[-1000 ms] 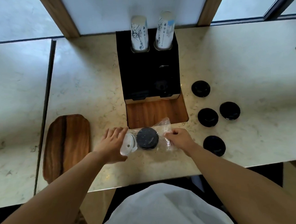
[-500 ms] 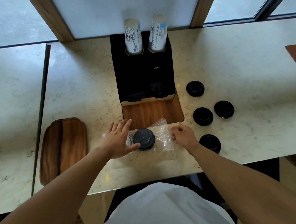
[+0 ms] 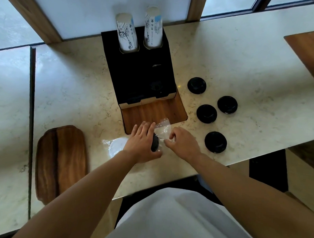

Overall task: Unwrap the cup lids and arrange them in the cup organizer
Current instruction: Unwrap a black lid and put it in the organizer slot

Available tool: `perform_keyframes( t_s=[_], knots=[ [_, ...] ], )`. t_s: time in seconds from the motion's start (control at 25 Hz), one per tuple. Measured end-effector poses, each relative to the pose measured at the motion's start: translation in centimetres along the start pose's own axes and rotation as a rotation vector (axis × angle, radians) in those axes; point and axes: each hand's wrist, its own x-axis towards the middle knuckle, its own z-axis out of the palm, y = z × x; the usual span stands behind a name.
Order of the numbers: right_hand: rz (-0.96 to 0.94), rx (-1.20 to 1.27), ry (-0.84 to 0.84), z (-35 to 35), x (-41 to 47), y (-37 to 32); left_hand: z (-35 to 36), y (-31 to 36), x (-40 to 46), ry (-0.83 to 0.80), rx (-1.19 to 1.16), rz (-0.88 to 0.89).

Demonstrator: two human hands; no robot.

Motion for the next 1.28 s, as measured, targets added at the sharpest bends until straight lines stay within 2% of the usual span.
perform_keyframes(
  t_s=[0.28, 0.6, 0.96, 1.16, 1.28],
  knots=[
    [-0.016, -0.153, -0.069, 0.7, -0.7, 0.8, 1.8, 1.9, 0.7, -0.085, 0.085, -0.194],
    [-0.032, -0.156, -0.053, 1.2, -0.3, 1.1, 2.9, 1.8, 0.9, -0.075, 0.077, -0.222],
    [0.144, 0.0, -0.005, -0.1, 0.5, 3.2, 3.2, 1.6, 1.0, -0.058, 0.08, -0.215],
    [0.436, 0.201, -0.036, -0.8, 1.0, 5.4, 3.0, 1.7, 0.8, -0.055, 0.076, -0.215],
    [0.527, 0.231, -0.101, -0.6, 0.8, 6.4, 2.9, 1.7, 0.9, -0.055, 0.066, -0.22]
  ],
)
